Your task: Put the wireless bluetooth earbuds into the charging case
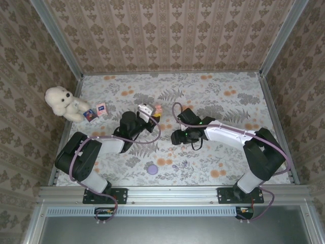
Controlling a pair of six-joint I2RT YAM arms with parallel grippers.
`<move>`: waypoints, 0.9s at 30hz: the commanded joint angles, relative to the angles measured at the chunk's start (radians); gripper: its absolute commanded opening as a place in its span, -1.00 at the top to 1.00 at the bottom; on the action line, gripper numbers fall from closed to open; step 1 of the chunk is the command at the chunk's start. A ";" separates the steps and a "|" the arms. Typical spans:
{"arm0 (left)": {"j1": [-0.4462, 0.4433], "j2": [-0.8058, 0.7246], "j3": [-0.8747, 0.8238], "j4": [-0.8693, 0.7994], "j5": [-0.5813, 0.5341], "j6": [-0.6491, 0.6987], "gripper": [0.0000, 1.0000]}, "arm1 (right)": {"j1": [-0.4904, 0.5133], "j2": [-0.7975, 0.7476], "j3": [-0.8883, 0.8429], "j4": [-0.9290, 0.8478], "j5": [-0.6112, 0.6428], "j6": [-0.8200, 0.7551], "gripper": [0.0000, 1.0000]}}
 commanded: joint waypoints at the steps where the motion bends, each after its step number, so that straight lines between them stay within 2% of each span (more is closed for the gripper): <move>1: -0.007 0.015 -0.018 0.271 -0.067 -0.007 1.00 | 0.037 0.032 0.029 -0.029 0.039 0.008 -0.14; 15: -0.007 -0.023 -0.077 0.316 -0.078 -0.047 1.00 | 0.113 0.086 0.072 -0.032 0.063 0.016 0.03; 27: -0.007 -0.059 -0.110 0.321 -0.095 -0.018 1.00 | 0.132 0.069 0.099 -0.048 0.086 0.028 0.06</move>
